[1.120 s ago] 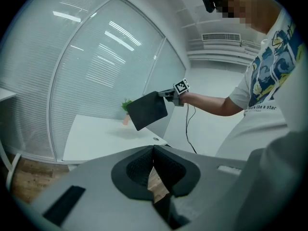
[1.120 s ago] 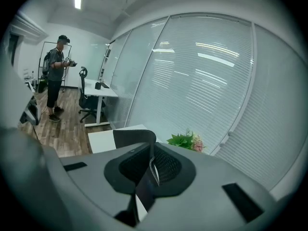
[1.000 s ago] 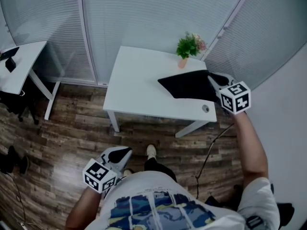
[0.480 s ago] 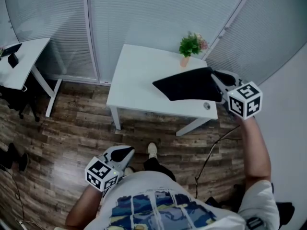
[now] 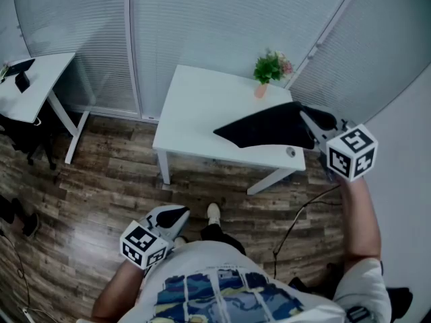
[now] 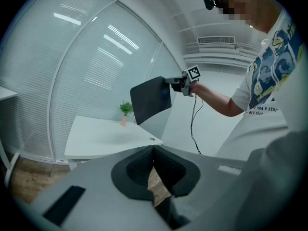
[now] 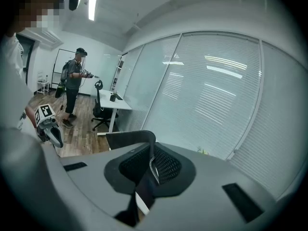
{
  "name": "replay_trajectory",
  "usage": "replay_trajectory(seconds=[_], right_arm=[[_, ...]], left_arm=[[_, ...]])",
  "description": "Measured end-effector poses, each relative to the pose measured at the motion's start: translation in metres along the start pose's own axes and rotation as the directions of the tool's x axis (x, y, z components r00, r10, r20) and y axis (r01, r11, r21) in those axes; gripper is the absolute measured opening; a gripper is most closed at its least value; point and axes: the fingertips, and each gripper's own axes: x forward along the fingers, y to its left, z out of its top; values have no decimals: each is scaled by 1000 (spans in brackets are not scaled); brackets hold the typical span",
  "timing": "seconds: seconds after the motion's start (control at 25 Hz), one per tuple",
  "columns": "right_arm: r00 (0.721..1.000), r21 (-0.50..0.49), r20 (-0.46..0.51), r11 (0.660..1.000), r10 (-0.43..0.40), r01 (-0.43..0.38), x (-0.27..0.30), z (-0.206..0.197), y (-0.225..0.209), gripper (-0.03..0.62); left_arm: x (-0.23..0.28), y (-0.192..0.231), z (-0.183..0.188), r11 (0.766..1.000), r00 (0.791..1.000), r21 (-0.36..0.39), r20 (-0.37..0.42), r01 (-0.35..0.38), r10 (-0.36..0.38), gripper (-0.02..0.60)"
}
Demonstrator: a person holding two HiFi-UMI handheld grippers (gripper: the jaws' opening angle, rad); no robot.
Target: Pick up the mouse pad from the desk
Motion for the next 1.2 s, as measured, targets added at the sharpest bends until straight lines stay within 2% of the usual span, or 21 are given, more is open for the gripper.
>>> replay_trajectory(seconds=[0.4, 1.2], right_arm=[[1000, -20, 20, 1000, 22, -22, -9, 11, 18, 25], [999, -33, 43, 999, 14, -13, -21, 18, 26, 25]], left_arm=[[-1, -3, 3, 1000, 1000, 9, 3, 8, -8, 3], [-5, -9, 6, 1000, 1000, 22, 15, 12, -12, 3]])
